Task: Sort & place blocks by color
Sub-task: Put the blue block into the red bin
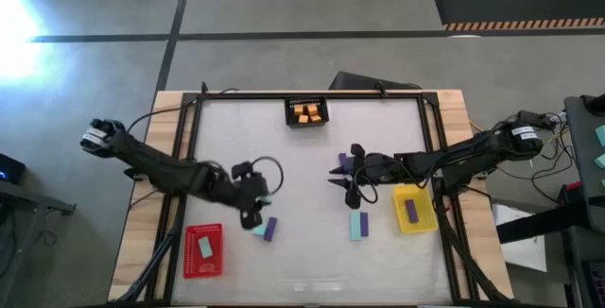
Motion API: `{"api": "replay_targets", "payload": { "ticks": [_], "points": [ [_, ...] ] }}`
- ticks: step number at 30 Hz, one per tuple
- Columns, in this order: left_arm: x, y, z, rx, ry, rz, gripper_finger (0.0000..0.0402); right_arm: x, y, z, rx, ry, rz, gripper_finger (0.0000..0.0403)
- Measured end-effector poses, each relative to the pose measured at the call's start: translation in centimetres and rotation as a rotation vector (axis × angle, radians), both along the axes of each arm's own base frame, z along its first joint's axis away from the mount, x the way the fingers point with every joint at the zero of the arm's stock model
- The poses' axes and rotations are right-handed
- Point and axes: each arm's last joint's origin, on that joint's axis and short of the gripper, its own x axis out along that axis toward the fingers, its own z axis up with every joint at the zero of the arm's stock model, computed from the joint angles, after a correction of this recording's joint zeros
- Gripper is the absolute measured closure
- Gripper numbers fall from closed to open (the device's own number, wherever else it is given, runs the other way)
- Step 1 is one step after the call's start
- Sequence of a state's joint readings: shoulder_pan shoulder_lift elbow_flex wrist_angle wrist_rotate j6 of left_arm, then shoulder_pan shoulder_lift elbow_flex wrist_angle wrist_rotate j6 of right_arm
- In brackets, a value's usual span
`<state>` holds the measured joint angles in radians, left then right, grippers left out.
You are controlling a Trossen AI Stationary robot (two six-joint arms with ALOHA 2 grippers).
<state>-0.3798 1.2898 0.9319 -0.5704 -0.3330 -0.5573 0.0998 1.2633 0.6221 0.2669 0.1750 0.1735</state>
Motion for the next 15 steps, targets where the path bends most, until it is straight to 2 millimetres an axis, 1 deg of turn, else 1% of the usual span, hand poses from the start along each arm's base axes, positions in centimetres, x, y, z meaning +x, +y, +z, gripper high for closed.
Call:
{"api": "replay_targets", "payload": {
  "ticks": [5,8,10,13,15],
  "points": [
    [-1.3,-3.6,1.3,-0.126,0.093,0.007,0.0285,-0.1,0.4,0.0,0.002,0.0,0.015,0.0294],
    [-2.4,-5.3,1.2,-0.218,0.215,0.047,0.0285,-0.1,0.7,0.0,0.011,-0.002,0.019,0.0294],
    [-3.4,-6.3,0.9,-0.305,0.327,0.086,0.0285,-0.1,0.8,0.0,0.011,-0.008,0.024,0.0294],
    [-4.9,-8.0,0.2,-0.44,0.54,0.145,0.0285,-0.1,0.9,0.0,0.011,-0.009,0.028,0.0294],
    [-6.2,-9.0,-0.3,-0.486,0.683,0.181,0.0285,0.0,0.9,0.1,0.016,-0.014,0.026,0.0294]
  ]
}}
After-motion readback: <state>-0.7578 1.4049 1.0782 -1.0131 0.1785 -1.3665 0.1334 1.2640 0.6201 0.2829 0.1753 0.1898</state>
